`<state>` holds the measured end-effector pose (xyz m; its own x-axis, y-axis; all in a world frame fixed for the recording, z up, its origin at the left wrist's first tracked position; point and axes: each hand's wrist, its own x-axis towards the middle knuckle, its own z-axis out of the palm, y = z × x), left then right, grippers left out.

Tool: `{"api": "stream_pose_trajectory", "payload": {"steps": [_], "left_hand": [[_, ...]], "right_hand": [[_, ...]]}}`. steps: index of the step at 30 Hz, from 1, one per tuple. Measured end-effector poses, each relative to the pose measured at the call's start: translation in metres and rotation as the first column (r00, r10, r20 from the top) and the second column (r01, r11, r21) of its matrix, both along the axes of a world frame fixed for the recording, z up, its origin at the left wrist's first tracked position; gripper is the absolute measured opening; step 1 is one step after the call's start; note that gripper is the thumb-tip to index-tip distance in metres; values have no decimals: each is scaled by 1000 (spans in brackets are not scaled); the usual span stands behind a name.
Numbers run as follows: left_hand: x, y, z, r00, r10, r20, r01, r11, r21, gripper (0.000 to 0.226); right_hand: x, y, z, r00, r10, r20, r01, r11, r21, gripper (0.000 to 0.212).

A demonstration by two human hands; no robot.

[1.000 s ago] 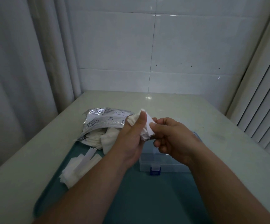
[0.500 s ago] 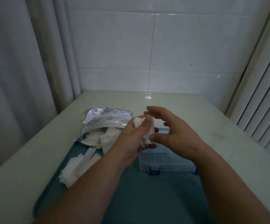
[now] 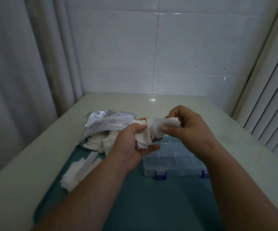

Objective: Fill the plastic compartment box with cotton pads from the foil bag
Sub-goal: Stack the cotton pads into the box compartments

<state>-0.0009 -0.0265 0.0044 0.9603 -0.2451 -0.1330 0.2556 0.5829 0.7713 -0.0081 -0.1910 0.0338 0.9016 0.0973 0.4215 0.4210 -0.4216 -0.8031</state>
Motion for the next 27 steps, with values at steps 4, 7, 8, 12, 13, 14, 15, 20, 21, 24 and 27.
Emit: {"api": "stream_pose_trajectory", "payload": {"steps": [4, 7, 8, 12, 13, 14, 15, 20, 21, 24, 27], "left_hand": [[1, 0, 1, 998, 41, -40, -41, 999, 3, 31], [0, 0, 2, 998, 47, -49, -47, 999, -10, 29], [0, 0, 3, 998, 39, -44, -40, 999, -10, 28], [-1, 0, 4, 1000, 4, 1, -4, 1000, 7, 36], [-1, 0, 4, 1000, -4, 9, 3, 1000, 19, 35], [-1, -1, 4, 1000, -15, 16, 15, 999, 35, 32], [-1, -2, 5, 999, -26, 22, 24, 998, 57, 32], [-2, -4, 5, 999, -24, 40, 17, 986, 163, 30], [-2, -4, 5, 999, -21, 36, 14, 984, 175, 29], [-1, -5, 3, 1000, 2, 5, -3, 982, 190, 28], [-1, -5, 2, 1000, 21, 6, -22, 979, 204, 20]], "right_hand": [[-4, -2, 3, 997, 50, -62, -43, 992, 117, 20], [-7, -2, 3, 984, 117, -137, -102, 988, 118, 22], [-7, -3, 3, 976, 147, -162, -128, 984, 122, 23], [-7, -4, 3, 948, 207, -243, -194, 978, 77, 21], [-6, -4, 3, 952, 194, -238, -188, 981, 51, 22], [-6, -3, 3, 959, 178, -223, -178, 984, 18, 23], [-6, -2, 3, 966, 164, -199, -173, 984, -28, 22], [-9, 5, 5, 983, 139, -124, -161, 968, -195, 24], [-9, 5, 5, 984, 130, -123, -152, 971, -187, 24], [-10, 3, 6, 988, 99, -119, -120, 976, -184, 23], [-10, 3, 6, 989, 93, -115, -115, 973, -202, 21]]}}
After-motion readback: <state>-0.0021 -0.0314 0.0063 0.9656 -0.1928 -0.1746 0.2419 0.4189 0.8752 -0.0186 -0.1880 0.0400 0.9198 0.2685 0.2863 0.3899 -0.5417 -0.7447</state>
